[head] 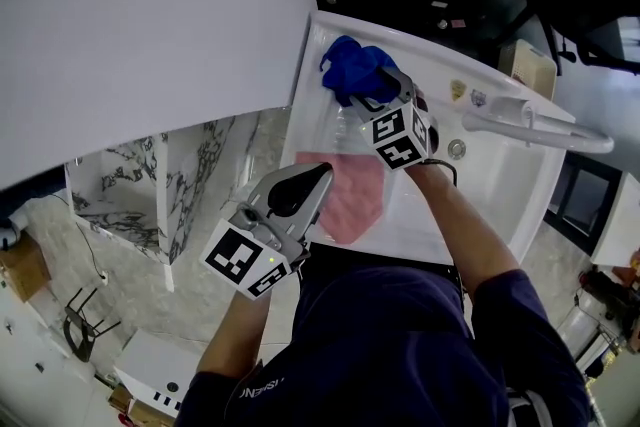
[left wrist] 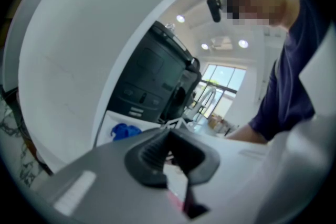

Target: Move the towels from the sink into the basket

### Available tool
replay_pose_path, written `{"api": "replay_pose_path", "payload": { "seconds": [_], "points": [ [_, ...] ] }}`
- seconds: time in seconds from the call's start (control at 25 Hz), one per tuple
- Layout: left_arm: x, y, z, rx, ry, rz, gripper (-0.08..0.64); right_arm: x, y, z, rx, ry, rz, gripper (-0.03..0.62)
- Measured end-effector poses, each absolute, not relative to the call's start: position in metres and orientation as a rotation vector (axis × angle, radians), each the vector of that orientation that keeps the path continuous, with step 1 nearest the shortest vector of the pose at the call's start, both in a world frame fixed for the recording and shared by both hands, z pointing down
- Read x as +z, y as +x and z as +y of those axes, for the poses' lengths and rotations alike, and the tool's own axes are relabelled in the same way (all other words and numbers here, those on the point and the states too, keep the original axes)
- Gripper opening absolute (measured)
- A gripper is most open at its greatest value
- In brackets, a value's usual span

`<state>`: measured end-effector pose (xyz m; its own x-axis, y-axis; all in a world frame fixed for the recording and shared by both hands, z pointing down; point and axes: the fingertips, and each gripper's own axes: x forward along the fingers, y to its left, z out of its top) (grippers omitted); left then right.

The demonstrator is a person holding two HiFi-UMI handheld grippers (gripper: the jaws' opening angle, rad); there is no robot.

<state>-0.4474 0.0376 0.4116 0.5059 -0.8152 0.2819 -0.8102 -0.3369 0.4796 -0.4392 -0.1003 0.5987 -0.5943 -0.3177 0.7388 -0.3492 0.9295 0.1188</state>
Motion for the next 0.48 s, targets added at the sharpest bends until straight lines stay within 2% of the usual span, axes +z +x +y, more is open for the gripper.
{"api": "replay_pose_path", "payload": {
  "seconds": [0.04, 0.16, 0.48],
  "points": [
    [0.4119, -0.4483, 0.0369, -0.012, 2.179, -1.326, 0.003, 0.5987, -0.4387, -0.1026, 0.032, 0.478, -2.242, 0.274],
    [0.4127, -0.4502, 0.0354, -0.010, 2.175, -1.326, 0.003, 0.5974, -0.4358, -0.1099, 0.003, 0.511, -2.234, 0.194],
    [0.4128, -0.4501, 0.0330, -0.007, 2.182, -1.324, 0.003, 0.5957, -0.4362, -0.1099, -0.012, 0.493, -2.250, 0.115]
  ]
}}
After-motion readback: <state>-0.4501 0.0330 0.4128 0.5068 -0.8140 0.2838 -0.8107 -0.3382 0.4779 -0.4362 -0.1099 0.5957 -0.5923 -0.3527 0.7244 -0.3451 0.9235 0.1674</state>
